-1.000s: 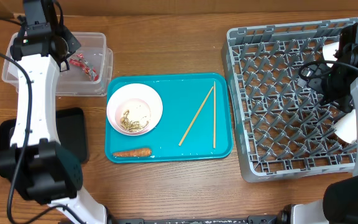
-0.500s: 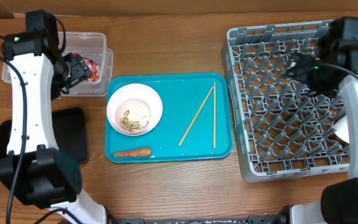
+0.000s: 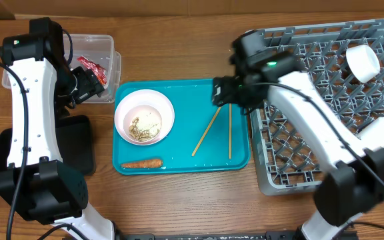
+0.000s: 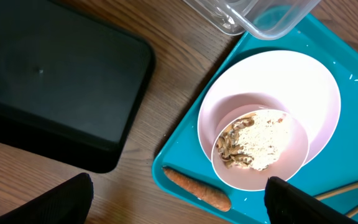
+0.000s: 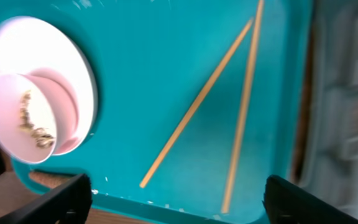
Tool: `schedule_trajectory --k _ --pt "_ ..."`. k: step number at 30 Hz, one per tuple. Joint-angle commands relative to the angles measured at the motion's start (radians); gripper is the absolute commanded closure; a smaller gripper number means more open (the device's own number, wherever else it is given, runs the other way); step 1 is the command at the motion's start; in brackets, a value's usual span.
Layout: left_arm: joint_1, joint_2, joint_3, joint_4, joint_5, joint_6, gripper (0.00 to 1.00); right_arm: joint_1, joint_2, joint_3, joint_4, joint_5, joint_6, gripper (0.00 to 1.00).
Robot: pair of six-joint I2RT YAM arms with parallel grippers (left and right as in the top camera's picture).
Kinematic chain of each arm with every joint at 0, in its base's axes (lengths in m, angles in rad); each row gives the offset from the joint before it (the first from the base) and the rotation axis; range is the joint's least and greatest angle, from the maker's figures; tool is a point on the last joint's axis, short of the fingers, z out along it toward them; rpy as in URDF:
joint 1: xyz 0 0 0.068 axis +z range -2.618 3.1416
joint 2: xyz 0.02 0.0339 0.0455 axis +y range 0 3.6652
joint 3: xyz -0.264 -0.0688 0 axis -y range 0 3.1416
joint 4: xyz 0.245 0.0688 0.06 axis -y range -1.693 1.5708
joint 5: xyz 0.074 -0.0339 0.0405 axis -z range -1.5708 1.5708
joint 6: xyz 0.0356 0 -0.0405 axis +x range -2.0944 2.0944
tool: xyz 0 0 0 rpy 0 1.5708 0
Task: Sort waste into correct bins and load items into the dishwasher
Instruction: 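Grasp one wooden chopstick on the tray with the right gripper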
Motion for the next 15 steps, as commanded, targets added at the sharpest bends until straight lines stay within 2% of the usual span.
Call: schedule_trajectory --k 1,6,8,15 --pt "-0.009 -0.017 -0.005 0.005 0.011 0.009 0.10 0.060 0.085 0.003 0.005 0.025 0.166 0.11" --pt "-0.010 -0.017 -0.005 0.005 0.012 0.009 0.10 0.127 0.193 0.003 0.016 0.029 0.191 0.14" --pt "-0.010 -0.017 -0.005 0.006 0.011 0.010 0.10 0.148 0.229 0.003 0.021 0.043 0.202 0.19" --pt "-0.013 -0.017 -0.005 0.009 0.011 0.010 0.09 0.188 0.318 0.002 0.035 0.090 0.243 0.22"
